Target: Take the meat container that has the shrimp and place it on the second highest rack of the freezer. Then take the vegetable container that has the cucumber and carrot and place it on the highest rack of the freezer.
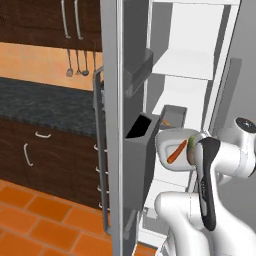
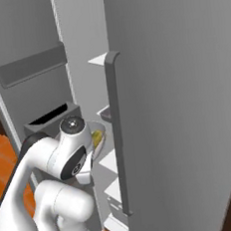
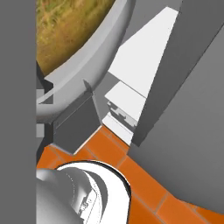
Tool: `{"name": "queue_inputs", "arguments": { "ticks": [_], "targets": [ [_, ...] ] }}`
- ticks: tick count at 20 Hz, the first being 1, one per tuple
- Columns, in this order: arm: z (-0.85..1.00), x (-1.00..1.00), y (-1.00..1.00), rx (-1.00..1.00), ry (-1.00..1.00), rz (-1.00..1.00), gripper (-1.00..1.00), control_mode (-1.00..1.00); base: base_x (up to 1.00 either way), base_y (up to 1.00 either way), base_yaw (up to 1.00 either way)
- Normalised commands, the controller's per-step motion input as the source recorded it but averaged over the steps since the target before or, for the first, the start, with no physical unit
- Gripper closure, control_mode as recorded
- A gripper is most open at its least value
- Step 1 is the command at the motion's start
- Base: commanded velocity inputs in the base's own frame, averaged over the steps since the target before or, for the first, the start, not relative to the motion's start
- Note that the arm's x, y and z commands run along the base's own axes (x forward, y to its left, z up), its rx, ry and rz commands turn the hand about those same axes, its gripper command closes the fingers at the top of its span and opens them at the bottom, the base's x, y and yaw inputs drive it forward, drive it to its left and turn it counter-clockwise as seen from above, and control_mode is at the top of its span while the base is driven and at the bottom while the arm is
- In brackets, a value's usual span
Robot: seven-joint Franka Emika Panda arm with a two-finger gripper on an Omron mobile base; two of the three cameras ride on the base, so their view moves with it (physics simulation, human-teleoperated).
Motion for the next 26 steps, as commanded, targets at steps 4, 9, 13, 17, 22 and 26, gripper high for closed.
{"name": "queue_inputs", "arguments": {
  "ticks": [4,9,13,17,22,26],
  "targets": [
    [0.00,0.00,0.00,0.00,0.00,0.00,1.00,1.00,0.26,0.43,0.00],
    [0.00,0.00,0.00,0.00,0.00,0.00,1.00,1.00,0.10,0.02,0.00],
    [0.00,0.00,0.00,0.00,0.00,0.00,1.00,1.00,0.00,0.01,0.00],
    [0.00,0.00,0.01,-0.01,0.00,0.00,1.00,-1.00,0.00,0.00,0.00],
    [0.18,-0.48,-0.10,0.00,-0.31,-0.05,1.00,-1.00,0.00,0.00,0.00],
    [0.94,-0.08,0.03,0.00,-0.09,-0.13,1.00,-1.00,0.00,0.00,0.00]
  ]
}}
